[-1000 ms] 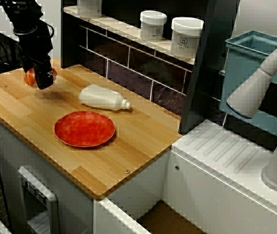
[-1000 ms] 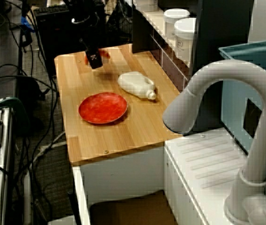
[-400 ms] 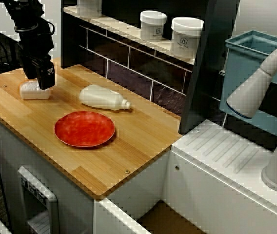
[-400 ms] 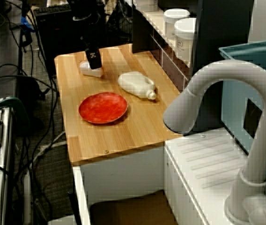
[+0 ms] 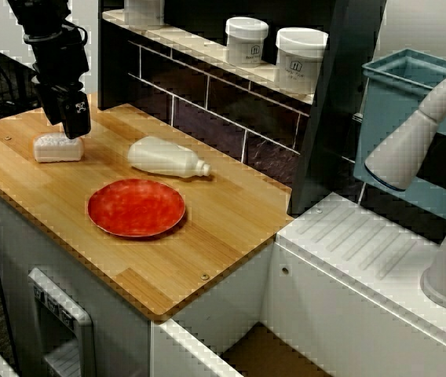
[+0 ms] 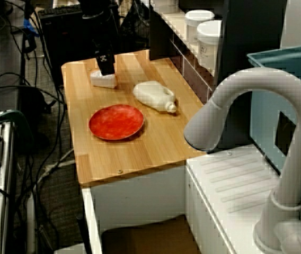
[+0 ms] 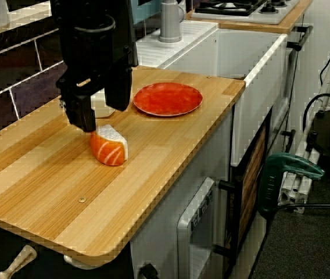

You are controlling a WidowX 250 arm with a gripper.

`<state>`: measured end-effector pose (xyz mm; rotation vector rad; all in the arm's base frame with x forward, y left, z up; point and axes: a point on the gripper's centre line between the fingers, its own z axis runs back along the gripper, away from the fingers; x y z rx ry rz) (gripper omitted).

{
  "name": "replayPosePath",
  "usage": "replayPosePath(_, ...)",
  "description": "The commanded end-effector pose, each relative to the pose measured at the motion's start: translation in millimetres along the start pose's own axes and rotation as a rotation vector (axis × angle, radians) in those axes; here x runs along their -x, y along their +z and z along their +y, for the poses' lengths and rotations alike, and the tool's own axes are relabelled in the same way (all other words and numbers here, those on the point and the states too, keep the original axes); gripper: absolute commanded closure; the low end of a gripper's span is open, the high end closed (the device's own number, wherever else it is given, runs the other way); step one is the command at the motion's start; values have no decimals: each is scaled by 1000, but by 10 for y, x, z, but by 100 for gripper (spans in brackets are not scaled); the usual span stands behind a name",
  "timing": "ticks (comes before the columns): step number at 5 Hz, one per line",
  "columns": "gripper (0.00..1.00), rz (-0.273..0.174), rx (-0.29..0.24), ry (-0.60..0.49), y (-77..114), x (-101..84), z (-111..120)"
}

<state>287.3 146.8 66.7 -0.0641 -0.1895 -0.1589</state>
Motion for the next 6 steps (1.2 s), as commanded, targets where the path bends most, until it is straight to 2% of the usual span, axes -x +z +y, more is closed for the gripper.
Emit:
replayPosePath(1, 0, -45, 23, -178, 271, -14, -175)
replayPosePath(2, 0, -38, 60, -386, 187, -101, -202)
replayPosePath(4, 0, -20, 120, -503, 132, -224, -291)
replayPosePath(6, 0, -15, 83, -580, 54, -290, -684)
